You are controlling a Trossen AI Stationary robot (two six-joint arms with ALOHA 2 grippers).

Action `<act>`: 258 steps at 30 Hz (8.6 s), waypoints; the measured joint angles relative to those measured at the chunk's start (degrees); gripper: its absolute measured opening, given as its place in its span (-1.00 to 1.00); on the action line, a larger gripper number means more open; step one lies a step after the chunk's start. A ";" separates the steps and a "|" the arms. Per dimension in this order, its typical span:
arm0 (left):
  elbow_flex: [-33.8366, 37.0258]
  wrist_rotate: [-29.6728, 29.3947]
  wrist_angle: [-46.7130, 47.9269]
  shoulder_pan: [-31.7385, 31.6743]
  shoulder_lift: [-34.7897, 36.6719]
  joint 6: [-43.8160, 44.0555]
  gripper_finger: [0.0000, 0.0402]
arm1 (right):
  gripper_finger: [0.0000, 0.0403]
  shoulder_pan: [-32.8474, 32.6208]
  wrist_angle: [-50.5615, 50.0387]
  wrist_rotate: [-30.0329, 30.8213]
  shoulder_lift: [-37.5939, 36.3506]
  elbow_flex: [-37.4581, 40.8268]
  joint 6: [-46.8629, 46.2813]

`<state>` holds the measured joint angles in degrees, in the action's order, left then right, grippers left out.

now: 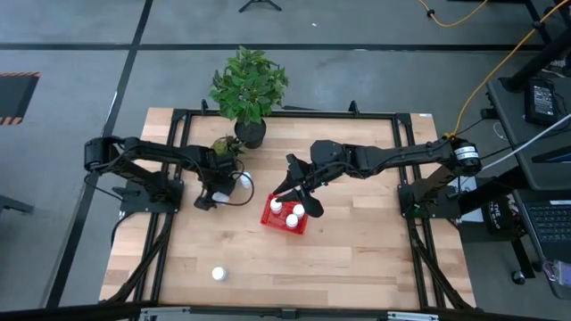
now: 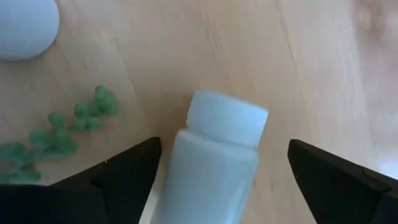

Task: Pick and place pill bottles into a basket
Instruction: Put the white pill bottle into the bin

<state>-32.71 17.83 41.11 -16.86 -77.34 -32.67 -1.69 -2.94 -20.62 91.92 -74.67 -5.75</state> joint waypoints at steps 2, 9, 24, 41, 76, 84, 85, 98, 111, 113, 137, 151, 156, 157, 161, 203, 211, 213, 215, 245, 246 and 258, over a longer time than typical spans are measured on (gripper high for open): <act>0.42 -1.20 0.53 -0.95 0.09 -1.32 0.75 | -0.46 0.00 0.00 0.00 0.00 0.00 0.00; 1.80 -1.68 0.85 -5.51 0.22 -4.12 0.72 | -0.46 -0.13 -0.78 -0.02 0.00 0.00 0.01; 2.67 -2.30 1.07 -9.51 0.27 -7.77 0.44 | -0.46 -0.15 -3.43 -0.02 0.02 0.00 0.29; 2.76 -4.38 -0.06 -8.42 0.02 -6.72 -0.23 | -0.46 -0.15 -3.76 -0.02 -1.99 -0.04 0.32; -1.96 -20.92 -0.33 -3.61 -0.26 -33.70 0.54 | -0.46 -0.13 -3.80 -0.01 -1.99 -0.04 1.54; -2.03 -22.08 1.05 1.88 -0.19 -36.60 0.54 | -0.46 -0.13 -3.80 0.00 -1.99 -0.04 1.54; -2.03 -22.01 1.06 2.64 -0.17 -36.59 0.54 | -0.46 -0.14 -3.80 0.00 -1.99 -0.04 1.54; -2.11 -21.77 0.45 11.33 -0.11 -31.45 0.53 | -0.46 -0.13 -3.78 0.00 -1.99 -0.02 1.74; -2.38 -24.46 -1.08 11.52 -0.55 -27.62 -0.10 | -0.46 -0.13 -3.78 0.02 -1.99 -0.02 1.69; -2.44 -24.57 -1.23 11.52 -0.82 -26.47 -0.10 | -0.46 -0.14 -3.78 0.02 -1.98 -0.02 1.72; -20.17 -21.17 -16.62 17.99 9.31 9.27 -0.11 | -0.46 0.63 -14.87 5.76 -1.92 -11.59 9.96; -20.21 -21.34 -26.88 12.80 8.44 10.65 -0.11 | 0.39 -0.37 -28.19 21.37 -0.77 -20.87 13.46; -20.21 -19.38 -33.37 10.59 5.85 13.51 -0.11 | 0.71 -0.39 -32.22 29.46 1.62 -20.72 11.15; -20.24 -19.17 -34.57 10.35 5.53 14.26 -0.11 | 0.73 -0.39 -31.74 29.94 1.82 -20.80 10.53; -20.32 -17.10 -36.88 8.83 4.96 14.56 -0.12 | 0.72 -0.37 -33.91 31.61 1.99 -20.81 9.14; -20.22 -16.17 -37.18 7.01 4.79 19.17 -0.15 | -0.17 0.15 -32.94 32.85 6.01 -20.81 8.34; -20.39 -14.80 -32.37 5.85 5.49 25.34 0.37 | -0.25 -0.62 -33.40 32.35 5.63 -21.26 7.07; -20.17 -17.12 -27.73 5.24 5.99 25.61 0.50 | -0.25 -1.57 -35.87 31.28 5.16 -22.84 7.06; -20.14 -19.02 -26.44 4.89 6.15 25.65 0.60 | -0.25 -2.89 -38.45 30.89 4.78 -25.53 7.15; -20.21 -25.93 -24.60 4.95 14.58 27.63 0.68 | -0.25 -6.74 -30.40 23.79 5.49 -5.28 -1.74; -20.21 -25.92 -24.60 5.11 14.58 27.63 0.68 | -0.25 -6.45 -29.10 23.73 5.49 -4.70 -1.81; -20.23 -25.89 -26.53 5.24 14.51 27.96 0.68 | -0.25 -4.06 -25.20 19.26 9.84 -3.56 -0.90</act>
<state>-52.95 -8.06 14.58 -11.62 -62.83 -4.70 -5.76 -28.14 -1.36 101.76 -78.24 -6.65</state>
